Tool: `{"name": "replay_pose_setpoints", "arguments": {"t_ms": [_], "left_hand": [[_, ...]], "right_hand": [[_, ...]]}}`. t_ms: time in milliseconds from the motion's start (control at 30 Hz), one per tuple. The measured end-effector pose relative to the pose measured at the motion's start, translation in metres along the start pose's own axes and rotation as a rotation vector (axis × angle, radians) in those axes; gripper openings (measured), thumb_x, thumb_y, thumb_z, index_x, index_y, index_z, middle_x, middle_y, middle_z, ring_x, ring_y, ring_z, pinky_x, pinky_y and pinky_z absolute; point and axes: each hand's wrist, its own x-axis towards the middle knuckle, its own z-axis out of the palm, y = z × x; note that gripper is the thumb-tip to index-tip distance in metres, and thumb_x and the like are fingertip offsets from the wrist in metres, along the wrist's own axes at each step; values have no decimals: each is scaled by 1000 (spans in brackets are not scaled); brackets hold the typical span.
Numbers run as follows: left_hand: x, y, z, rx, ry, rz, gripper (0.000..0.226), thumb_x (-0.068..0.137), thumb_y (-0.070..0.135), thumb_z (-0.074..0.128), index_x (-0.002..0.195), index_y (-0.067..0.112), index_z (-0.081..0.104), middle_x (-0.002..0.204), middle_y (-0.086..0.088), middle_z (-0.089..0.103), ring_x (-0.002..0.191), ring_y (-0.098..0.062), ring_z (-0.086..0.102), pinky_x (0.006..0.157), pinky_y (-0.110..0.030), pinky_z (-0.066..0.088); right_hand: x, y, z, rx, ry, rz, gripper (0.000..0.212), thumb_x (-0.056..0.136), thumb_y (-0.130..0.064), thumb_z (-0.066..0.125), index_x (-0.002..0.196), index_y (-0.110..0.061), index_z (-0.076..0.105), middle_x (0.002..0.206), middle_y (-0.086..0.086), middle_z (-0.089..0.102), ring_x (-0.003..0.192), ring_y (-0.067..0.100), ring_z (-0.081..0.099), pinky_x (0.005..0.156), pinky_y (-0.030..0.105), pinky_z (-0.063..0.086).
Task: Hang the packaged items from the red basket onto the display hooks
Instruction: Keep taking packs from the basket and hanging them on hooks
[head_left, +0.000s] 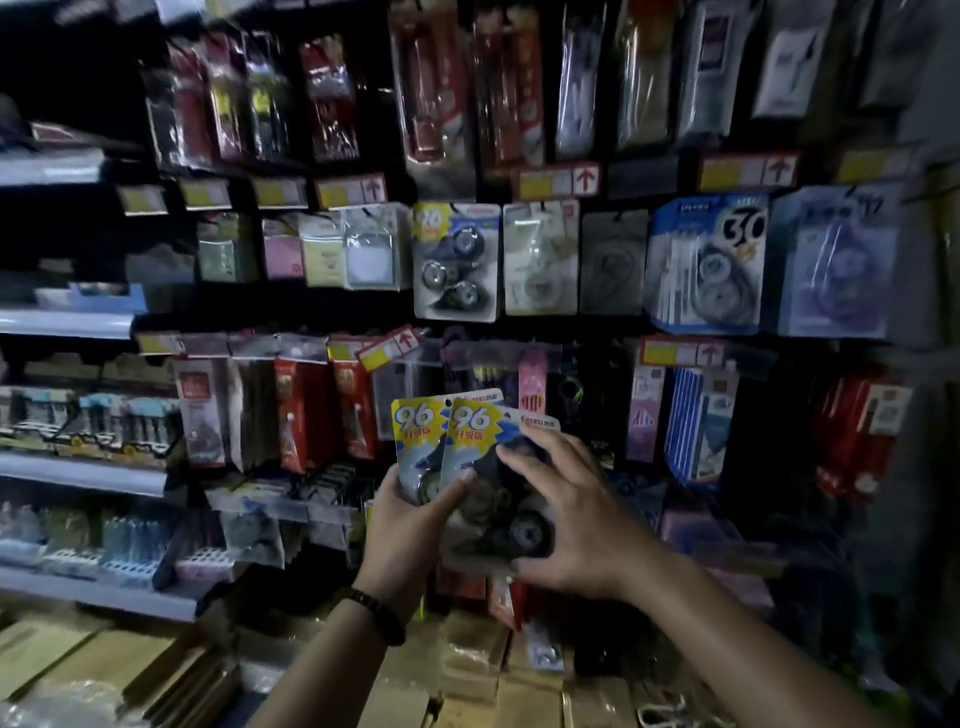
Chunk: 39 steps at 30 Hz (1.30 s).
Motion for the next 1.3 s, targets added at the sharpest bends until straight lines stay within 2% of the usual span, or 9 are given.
{"name": "replay_pose_setpoints", "arguments": {"t_ms": [167, 367, 467, 567, 633, 733, 900, 1200, 1300], "left_hand": [[23, 38, -8, 83, -9, 99, 21, 103, 18, 68, 124, 23, 69, 111, -2, 82, 102, -28, 80, 84, -56, 65], [64, 82, -30, 183, 140, 273, 22, 100, 13, 72, 121, 21, 68, 103, 1, 81, 94, -19, 77, 82, -41, 63], [83, 103, -41, 179, 236, 328, 27, 96, 14, 77, 120, 16, 64, 106, -4, 80, 96, -21, 79, 87, -49, 65], [101, 126, -52, 191, 334, 415, 28, 98, 19, 77, 120, 18, 60, 106, -4, 77, 86, -6, 75, 78, -38, 63], [111, 138, -61, 162, 367, 457, 31, 98, 22, 76, 123, 19, 58, 111, -5, 75, 95, -14, 75, 83, -43, 64], [122, 149, -71, 129, 356, 480, 36, 97, 28, 79, 125, 27, 58, 116, -2, 74, 106, -25, 75, 89, -56, 64], [133, 149, -80, 99, 317, 475, 31, 97, 25, 77, 122, 30, 59, 117, -3, 74, 106, -25, 75, 89, -57, 64], [144, 128, -71, 175, 256, 472, 26, 98, 20, 74, 119, 22, 59, 107, -1, 75, 96, -18, 74, 69, -33, 59], [148, 129, -66, 165, 234, 474, 27, 99, 20, 74, 122, 20, 59, 107, 0, 74, 95, -16, 73, 68, -31, 58]], "right_hand": [[38, -3, -20, -55, 55, -64, 114, 71, -64, 78, 167, -32, 25, 173, -6, 5, 162, 15, 0, 124, 49, 35], [97, -8, -49, -217, 87, -116, 114, 71, -56, 81, 167, -29, 26, 173, -1, 6, 160, 23, 4, 118, 51, 43], [123, -14, -61, -277, 69, -129, 114, 74, -52, 83, 168, -29, 22, 174, -2, 0, 161, 22, -1, 109, 48, 51], [149, -20, -73, -373, 96, -152, 113, 74, -51, 83, 167, -26, 24, 174, 4, 4, 161, 26, 2, 111, 45, 49], [167, -21, -80, -406, 127, -118, 113, 74, -53, 82, 167, -28, 24, 174, 5, 5, 160, 26, 3, 112, 45, 48], [192, -18, -84, -422, 152, -50, 112, 74, -55, 81, 167, -30, 23, 174, 5, 4, 160, 26, 3, 115, 47, 45], [230, -10, -78, -473, 118, 4, 111, 76, -54, 81, 167, -31, 21, 175, 4, -1, 161, 28, -3, 116, 52, 43], [271, -13, -70, -590, 195, -32, 104, 76, -50, 82, 163, -24, 31, 173, 12, 8, 160, 35, 6, 112, 56, 48], [280, -14, -71, -641, 219, 2, 105, 72, -53, 83, 161, -21, 36, 171, 17, 16, 158, 38, 14, 117, 57, 42]]}}
